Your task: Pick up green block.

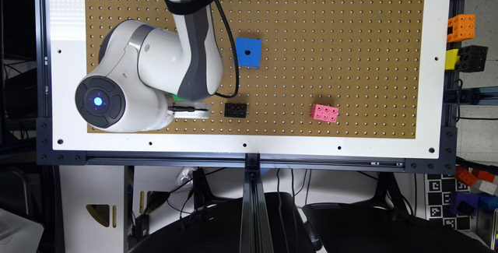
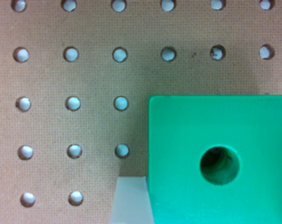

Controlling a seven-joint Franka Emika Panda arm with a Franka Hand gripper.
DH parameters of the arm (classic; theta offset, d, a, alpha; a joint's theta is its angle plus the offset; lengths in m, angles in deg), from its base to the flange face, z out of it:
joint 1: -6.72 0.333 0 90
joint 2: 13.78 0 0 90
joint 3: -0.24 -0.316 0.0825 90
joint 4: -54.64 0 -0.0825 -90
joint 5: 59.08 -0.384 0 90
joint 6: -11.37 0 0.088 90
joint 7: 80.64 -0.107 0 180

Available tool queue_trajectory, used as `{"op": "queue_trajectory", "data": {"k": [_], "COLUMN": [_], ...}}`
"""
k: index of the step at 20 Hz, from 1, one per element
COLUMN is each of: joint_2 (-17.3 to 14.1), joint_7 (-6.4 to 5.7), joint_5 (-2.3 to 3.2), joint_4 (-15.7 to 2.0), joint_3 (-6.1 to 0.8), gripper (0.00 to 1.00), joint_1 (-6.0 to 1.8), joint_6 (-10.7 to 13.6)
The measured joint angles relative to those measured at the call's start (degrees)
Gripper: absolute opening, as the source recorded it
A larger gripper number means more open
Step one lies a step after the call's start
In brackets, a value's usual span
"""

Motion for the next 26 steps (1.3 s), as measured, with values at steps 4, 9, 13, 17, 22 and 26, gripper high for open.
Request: {"op": "queue_trajectory", "data": {"k": [4, 9, 13, 17, 22, 26], "joint_2": [0.00, 0.28, 2.45, 4.88, 6.72, 9.30], "joint_7": [0.00, 0.00, 0.00, 0.00, 0.00, 0.00], "joint_5": [0.00, 0.00, 0.00, 0.00, 0.00, 0.00], "joint_4": [0.00, 0.01, 0.01, 0.01, 0.00, 0.00], "joint_3": [0.00, 0.00, 0.00, 0.00, 0.00, 0.00], "gripper": [0.00, 0.00, 0.00, 0.00, 0.00, 0.00], "joint_1": [0.00, -0.01, -0.01, -0.01, -0.02, -0.01], "joint_6": [0.00, 0.33, 3.08, 5.73, 7.69, 10.19]}}
